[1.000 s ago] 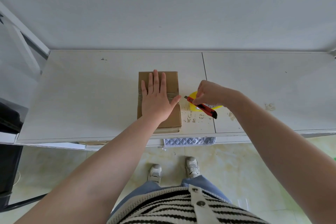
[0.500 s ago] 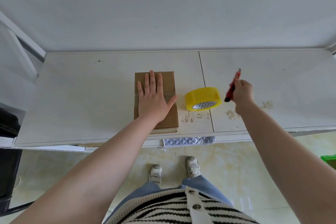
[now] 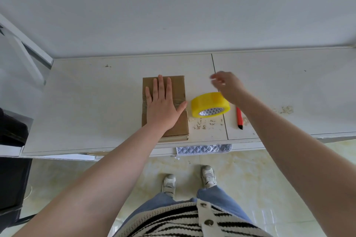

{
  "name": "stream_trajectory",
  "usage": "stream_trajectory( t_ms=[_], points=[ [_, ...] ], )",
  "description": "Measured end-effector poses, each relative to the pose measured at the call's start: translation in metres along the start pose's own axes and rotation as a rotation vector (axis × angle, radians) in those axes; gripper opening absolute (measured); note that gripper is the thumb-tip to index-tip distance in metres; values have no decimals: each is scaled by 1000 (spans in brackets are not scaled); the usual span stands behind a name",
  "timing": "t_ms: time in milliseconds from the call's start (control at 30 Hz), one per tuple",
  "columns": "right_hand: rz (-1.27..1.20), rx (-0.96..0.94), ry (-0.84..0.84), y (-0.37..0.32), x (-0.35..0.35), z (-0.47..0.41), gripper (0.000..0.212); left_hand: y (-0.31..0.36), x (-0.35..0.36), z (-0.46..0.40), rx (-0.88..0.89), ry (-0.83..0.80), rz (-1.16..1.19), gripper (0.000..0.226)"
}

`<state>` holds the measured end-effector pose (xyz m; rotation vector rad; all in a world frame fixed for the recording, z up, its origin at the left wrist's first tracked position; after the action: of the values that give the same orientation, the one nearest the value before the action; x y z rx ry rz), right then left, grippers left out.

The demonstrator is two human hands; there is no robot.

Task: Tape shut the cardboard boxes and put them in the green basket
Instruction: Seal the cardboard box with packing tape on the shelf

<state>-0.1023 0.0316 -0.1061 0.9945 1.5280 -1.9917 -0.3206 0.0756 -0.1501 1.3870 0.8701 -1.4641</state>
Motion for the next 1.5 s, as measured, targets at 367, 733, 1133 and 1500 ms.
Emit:
stream_trajectory(
  t_ms=[367, 733, 1133, 1500],
  points=[
    [445, -28, -753, -51, 50, -1, 53, -3, -2, 1, 27, 17, 3, 97],
    [346, -35, -720, -42, 40, -2, 27, -2, -1, 1, 22, 21, 0, 94],
    [-68, 71, -429, -17, 13, 35, 7, -3, 1, 1, 13, -14, 10, 91],
    [-662, 135, 49, -49, -7, 81, 31, 39, -82, 34, 186, -77, 961, 40]
  ],
)
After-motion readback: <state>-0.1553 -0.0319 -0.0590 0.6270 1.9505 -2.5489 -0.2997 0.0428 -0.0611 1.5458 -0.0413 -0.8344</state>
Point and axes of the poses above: each hand's wrist, its own z-axis away from the middle knuckle, its own x-axis out of the palm, y = z × x, the point moved 6 cm from there along -z, towards the middle knuckle, and after that the axes turned 8 degrees about -x, right-handed, at the moved point
